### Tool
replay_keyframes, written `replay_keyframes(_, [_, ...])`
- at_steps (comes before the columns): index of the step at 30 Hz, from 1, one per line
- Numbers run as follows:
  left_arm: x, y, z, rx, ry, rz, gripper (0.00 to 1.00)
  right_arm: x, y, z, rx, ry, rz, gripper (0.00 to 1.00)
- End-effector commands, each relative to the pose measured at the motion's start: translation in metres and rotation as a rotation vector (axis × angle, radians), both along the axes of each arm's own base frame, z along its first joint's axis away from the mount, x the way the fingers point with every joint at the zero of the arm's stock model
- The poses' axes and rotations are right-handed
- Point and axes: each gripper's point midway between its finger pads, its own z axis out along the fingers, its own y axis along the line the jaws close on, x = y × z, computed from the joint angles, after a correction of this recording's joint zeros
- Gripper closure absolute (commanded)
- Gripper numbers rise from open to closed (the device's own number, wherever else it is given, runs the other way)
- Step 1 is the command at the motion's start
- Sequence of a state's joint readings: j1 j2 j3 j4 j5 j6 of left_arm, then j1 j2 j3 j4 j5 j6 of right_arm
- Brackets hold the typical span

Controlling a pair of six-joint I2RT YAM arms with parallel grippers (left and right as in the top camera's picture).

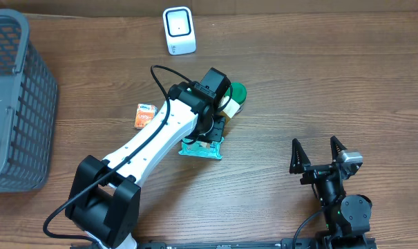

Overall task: Scan the item barcode
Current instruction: 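Lower the Pantree bag onto the teal packet and release it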

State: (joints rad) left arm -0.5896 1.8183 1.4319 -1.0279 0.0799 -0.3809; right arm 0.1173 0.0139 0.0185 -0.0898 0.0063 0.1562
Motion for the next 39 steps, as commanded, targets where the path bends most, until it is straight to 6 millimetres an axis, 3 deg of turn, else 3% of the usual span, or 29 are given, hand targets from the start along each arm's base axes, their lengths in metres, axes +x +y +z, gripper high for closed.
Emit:
replay_keyframes(1, [-0.006, -0.006, -0.001, -0.032, 0.04, 0.112, 0.96, 0.0, -0.001, -0.001, -0.003, -0.006, -0.005, 0.0])
replay_keyframes(9, [-0.007, -0.008, -0.001, -0.042, 0.048, 0.122, 0.96, 0.0, -0.001, -0.001, -0.003, -0.007, -0.005, 0.0])
replay_keyframes(18, [-0.007, -0.007, -0.001, -0.002, -0.037, -0.377, 0.96, 0.0, -0.001, -0.001, -0.003, -0.007, -0.005, 0.0])
replay_keyframes(26, [-0.003, 0.012, -0.005, 0.174, -0.093, -0.616, 0.96, 0.0, -0.001, -0.001, -0.003, -0.007, -0.005, 0.0])
replay_keyframes(35, [-0.029, 0.025, -0.03, 0.225, -0.023, -0.92, 0.96, 0.0, -0.001, -0.001, -0.003, -0.007, -0.005, 0.0])
replay_keyframes(39, [-0.025, 0.036, -0.033, 0.302, -0.03, -0.998, 0.96, 0.0, -0.001, -0.001, -0.003, -0.006, -0.005, 0.0])
